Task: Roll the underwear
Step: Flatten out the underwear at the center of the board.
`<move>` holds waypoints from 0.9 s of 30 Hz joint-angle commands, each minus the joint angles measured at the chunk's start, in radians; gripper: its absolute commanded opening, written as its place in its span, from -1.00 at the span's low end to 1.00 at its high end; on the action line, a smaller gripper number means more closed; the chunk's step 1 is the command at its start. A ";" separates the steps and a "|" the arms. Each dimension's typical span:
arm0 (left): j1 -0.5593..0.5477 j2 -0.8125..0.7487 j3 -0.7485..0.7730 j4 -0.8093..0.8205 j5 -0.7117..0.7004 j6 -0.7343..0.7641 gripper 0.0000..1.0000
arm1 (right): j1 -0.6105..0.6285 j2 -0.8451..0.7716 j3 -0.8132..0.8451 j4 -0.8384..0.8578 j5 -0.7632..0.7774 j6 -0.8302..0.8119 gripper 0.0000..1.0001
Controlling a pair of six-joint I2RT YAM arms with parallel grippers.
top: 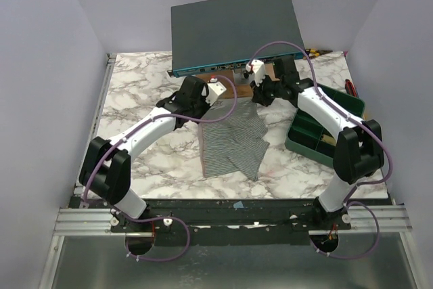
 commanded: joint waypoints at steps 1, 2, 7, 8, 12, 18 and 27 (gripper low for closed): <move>0.004 0.054 0.014 0.067 -0.124 -0.049 -0.11 | -0.006 0.043 0.019 0.125 0.101 0.046 -0.58; 0.004 0.063 0.015 0.071 -0.131 -0.053 0.09 | -0.005 0.046 0.020 0.130 0.112 0.048 -0.44; 0.004 0.058 -0.003 0.076 -0.128 -0.060 0.97 | -0.001 0.016 0.003 0.145 0.146 0.059 0.22; 0.006 0.050 -0.007 0.075 -0.125 -0.060 0.97 | -0.001 0.005 -0.004 0.145 0.149 0.059 0.27; 0.009 -0.012 -0.036 0.058 -0.105 -0.055 0.97 | -0.001 -0.053 -0.019 0.099 0.139 0.051 0.33; 0.010 -0.164 -0.125 -0.026 0.072 0.008 0.97 | 0.000 -0.176 -0.110 -0.060 0.038 -0.025 0.34; -0.170 -0.453 -0.432 -0.090 0.322 0.200 0.80 | 0.114 -0.412 -0.414 -0.257 -0.169 -0.168 0.30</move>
